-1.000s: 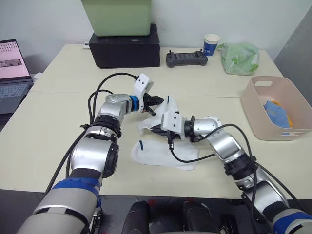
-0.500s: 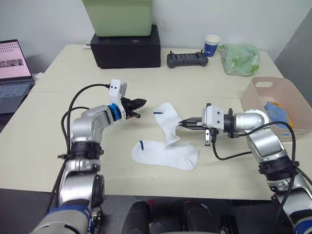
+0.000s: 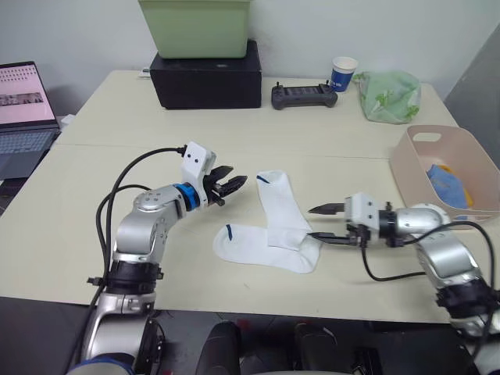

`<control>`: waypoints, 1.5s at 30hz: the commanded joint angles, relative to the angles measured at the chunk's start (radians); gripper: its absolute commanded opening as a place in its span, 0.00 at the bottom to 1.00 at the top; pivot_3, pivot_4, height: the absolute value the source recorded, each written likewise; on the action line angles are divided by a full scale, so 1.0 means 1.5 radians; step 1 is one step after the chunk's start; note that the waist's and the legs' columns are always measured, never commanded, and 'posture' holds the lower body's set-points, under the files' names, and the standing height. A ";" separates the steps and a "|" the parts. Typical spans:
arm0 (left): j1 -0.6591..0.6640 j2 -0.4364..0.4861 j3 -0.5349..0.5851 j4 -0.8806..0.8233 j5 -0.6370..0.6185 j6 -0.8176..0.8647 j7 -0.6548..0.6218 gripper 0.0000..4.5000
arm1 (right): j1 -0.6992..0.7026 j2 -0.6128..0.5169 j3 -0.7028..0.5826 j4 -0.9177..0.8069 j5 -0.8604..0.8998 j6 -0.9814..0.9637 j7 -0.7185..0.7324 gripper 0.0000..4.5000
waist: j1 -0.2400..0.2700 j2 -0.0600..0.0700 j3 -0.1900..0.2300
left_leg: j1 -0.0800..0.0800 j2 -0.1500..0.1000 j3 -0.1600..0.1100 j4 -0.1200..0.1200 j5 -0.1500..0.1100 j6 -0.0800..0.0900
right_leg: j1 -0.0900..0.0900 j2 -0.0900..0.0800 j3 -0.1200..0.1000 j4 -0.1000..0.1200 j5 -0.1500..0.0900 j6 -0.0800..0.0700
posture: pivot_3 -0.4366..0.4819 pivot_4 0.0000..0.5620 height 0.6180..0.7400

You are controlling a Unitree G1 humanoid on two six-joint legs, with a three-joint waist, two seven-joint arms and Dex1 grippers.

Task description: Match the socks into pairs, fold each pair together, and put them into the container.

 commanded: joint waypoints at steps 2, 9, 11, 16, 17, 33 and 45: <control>-0.136 -0.020 -0.071 0.222 0.071 -0.206 -0.086 0.87 | 0.020 0.080 -0.080 -0.188 0.134 0.391 -0.233 0.77 | 0.001 0.000 0.000 | 0.000 0.000 0.000 0.000 0.000 0.000 | 0.000 0.001 0.000 0.000 0.000 0.000 | 0.48 0.27 1.00; -0.287 -0.077 -0.127 0.523 0.161 -0.379 -0.117 0.87 | -0.010 0.269 -0.183 -0.329 0.270 0.801 -0.432 0.77 | -0.006 0.000 0.000 | -0.001 0.000 0.001 -0.001 0.000 0.000 | -0.003 0.001 0.000 0.001 0.000 0.000 | 0.48 0.27 1.00; -0.304 -0.085 -0.131 0.569 0.178 -0.397 -0.111 0.87 | -0.014 0.282 -0.204 -0.349 0.270 0.864 -0.454 0.77 | -0.009 0.000 0.000 | -0.001 0.000 0.001 -0.001 -0.001 0.002 | -0.003 0.002 0.000 0.001 0.000 0.000 | 0.48 0.27 1.00; -0.322 -0.099 -0.132 0.625 0.212 -0.428 -0.101 0.83 | 0.019 0.291 -0.223 -0.391 0.291 0.912 -0.467 0.77 | -0.013 0.000 0.000 | -0.002 -0.003 0.001 -0.001 -0.001 0.002 | -0.003 0.002 -0.001 0.001 0.000 0.000 | 0.48 0.27 1.00; -0.323 -0.103 -0.131 0.632 0.216 -0.430 -0.101 0.78 | 0.030 0.295 -0.221 -0.398 0.298 0.912 -0.471 0.77 | -0.012 0.000 0.000 | -0.002 -0.005 0.000 -0.001 -0.001 0.002 | -0.003 0.002 -0.001 0.001 0.000 0.000 | 0.48 0.27 1.00; -0.327 -0.106 -0.103 0.645 0.221 -0.430 -0.112 0.00 | -0.040 0.385 -0.148 -0.301 0.229 0.872 -0.520 0.25 | -0.016 0.000 0.000 | -0.002 -0.007 -0.001 -0.001 -0.001 0.002 | -0.003 0.001 -0.001 0.002 0.000 0.001 | 0.48 0.27 1.00; -0.281 -0.073 0.005 0.550 0.121 -0.308 -0.155 0.00 | -0.082 0.258 -0.141 -0.282 0.255 0.779 -0.419 0.01 | -0.018 0.000 0.000 | -0.002 -0.007 -0.001 -0.001 -0.001 0.002 | -0.003 0.001 -0.001 0.002 0.000 0.001 | 0.48 0.27 1.00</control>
